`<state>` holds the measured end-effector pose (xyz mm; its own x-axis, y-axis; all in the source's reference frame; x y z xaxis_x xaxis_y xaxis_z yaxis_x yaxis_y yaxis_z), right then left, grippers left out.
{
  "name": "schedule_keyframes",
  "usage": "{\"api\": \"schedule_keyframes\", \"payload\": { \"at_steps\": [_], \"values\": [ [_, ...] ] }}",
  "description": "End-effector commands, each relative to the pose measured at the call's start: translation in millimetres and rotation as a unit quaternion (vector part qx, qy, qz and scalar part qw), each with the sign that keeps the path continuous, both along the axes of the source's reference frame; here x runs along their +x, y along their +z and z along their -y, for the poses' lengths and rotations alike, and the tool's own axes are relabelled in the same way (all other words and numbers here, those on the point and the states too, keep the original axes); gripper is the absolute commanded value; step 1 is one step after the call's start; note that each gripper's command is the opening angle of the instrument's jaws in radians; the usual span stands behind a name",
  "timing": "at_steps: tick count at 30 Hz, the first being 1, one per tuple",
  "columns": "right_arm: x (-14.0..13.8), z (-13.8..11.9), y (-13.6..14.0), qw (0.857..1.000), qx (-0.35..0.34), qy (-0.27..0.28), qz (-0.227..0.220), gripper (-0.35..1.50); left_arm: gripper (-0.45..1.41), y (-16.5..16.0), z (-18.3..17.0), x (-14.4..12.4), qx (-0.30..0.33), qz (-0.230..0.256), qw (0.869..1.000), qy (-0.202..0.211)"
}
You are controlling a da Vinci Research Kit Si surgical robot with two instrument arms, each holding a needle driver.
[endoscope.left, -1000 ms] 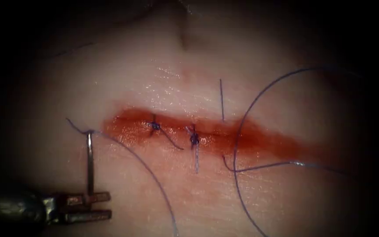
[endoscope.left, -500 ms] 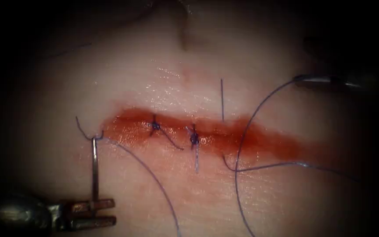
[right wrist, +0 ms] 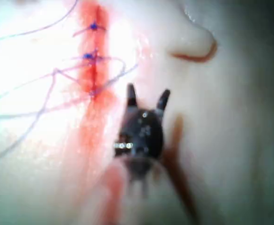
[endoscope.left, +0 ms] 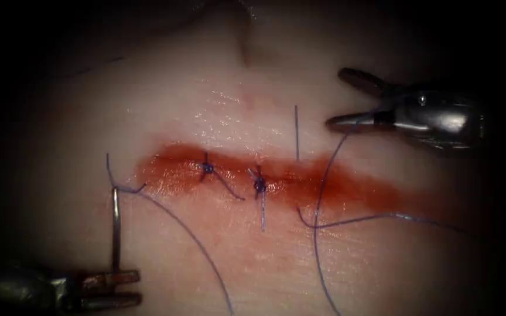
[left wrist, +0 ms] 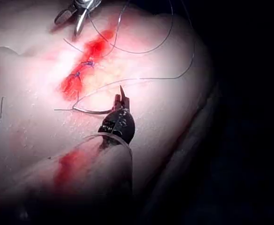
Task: Wound Closure
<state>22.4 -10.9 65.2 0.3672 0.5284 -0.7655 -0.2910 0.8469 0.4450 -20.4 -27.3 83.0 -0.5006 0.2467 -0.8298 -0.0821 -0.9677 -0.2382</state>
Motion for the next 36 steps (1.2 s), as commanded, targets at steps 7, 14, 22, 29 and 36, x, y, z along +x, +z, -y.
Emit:
{"api": "schedule_keyframes", "payload": {
  "at_steps": [7, 14, 22, 29, 36],
  "values": [
    [2.0, 2.1, 0.5, 0.998, 0.055, -0.002, -0.041, 0.91, -0.45, 0.7, 1.1, -0.4, 0.004, 0.0, 1.0, -0.001],
    [4.3, 3.6, 1.1, 0.991, 0.106, -0.004, -0.085, 0.86, -0.45, 1.1, 1.2, 0.0, 0.002, 0.002, 1.0, 0.0],
    [5.2, 3.8, 2.3, 0.989, 0.12, 0.016, -0.08, 0.54, -0.45, 1.1, 1.2, 0.1, 0.001, 0.002, 1.0, 0.0],
    [5.0, 3.5, 2.0, 0.987, 0.138, 0.021, -0.085, -0.35, -0.45, 1.1, 1.3, 0.1, 0.001, 0.002, 1.0, 0.0],
    [4.6, 1.9, 0.3, 0.986, 0.137, 0.049, -0.087, -0.35, -0.45, 1.1, 1.3, 0.1, 0.001, 0.002, 1.0, 0.0]
  ]
}}
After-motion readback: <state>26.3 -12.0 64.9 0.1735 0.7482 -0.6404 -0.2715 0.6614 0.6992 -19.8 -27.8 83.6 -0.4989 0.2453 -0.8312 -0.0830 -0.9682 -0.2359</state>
